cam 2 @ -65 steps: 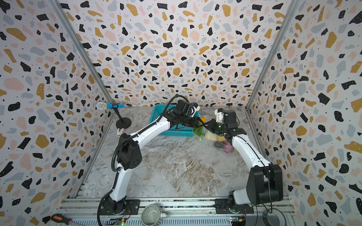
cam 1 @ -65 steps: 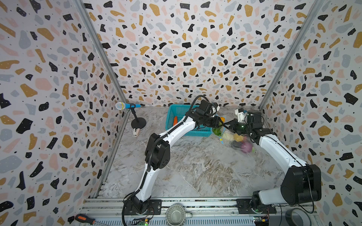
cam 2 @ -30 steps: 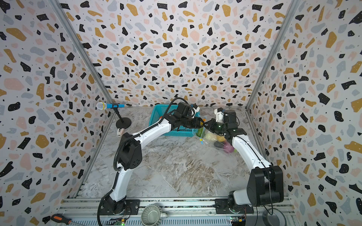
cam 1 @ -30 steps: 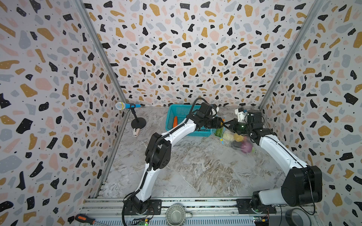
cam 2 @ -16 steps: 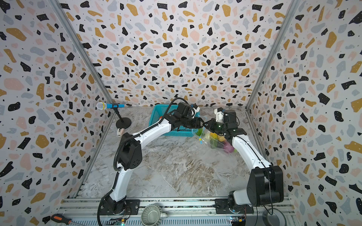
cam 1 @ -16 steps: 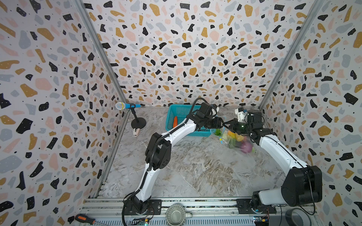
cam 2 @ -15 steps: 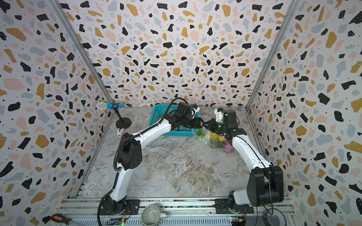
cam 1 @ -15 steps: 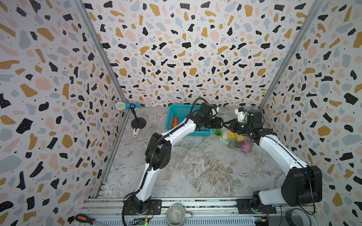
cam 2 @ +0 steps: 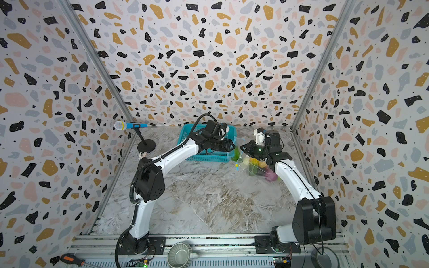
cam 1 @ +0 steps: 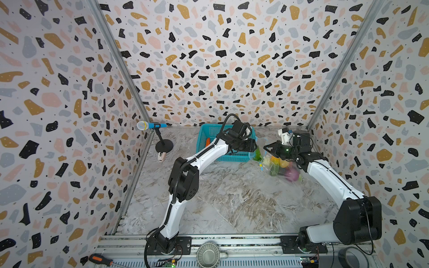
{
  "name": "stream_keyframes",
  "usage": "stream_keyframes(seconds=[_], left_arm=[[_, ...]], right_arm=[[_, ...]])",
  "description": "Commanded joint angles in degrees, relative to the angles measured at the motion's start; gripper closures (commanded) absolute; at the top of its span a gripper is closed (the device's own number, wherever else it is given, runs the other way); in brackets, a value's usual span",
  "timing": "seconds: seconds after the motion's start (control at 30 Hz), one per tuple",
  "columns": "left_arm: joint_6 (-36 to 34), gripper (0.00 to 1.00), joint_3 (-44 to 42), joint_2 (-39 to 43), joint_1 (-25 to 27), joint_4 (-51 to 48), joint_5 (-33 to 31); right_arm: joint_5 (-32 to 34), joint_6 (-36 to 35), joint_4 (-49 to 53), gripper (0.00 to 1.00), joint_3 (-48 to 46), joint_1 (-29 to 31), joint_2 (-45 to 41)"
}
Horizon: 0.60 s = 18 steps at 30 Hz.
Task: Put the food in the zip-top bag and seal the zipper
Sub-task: 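Open the left gripper to release the papaya and lift away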
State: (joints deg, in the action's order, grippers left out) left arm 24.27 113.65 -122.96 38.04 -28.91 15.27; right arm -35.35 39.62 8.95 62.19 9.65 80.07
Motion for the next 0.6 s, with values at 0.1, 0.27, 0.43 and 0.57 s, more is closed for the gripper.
stream_keyframes(seconds=[0.1,0.27,0.43,0.57], left_arm=[[-4.3,0.39,3.1,2.7,-2.3,-6.8,-10.5],[-6.3,0.37,5.7,0.9,-5.2,-12.3,-17.2],[-7.9,0.39,8.7,-2.4,-8.8,-16.5,-22.5],[-9.3,0.43,12.6,-6.3,-11.2,-19.5,-27.7]], right_arm=[[-0.6,-0.1,-1.0,1.00,0.3,-0.2,-1.9],[-0.7,0.1,-1.3,1.00,-0.1,-0.2,-1.6],[-1.1,0.2,-2.1,1.00,-0.1,-0.2,-1.4],[-1.5,0.5,-2.6,1.00,-0.1,-0.1,-1.1]])
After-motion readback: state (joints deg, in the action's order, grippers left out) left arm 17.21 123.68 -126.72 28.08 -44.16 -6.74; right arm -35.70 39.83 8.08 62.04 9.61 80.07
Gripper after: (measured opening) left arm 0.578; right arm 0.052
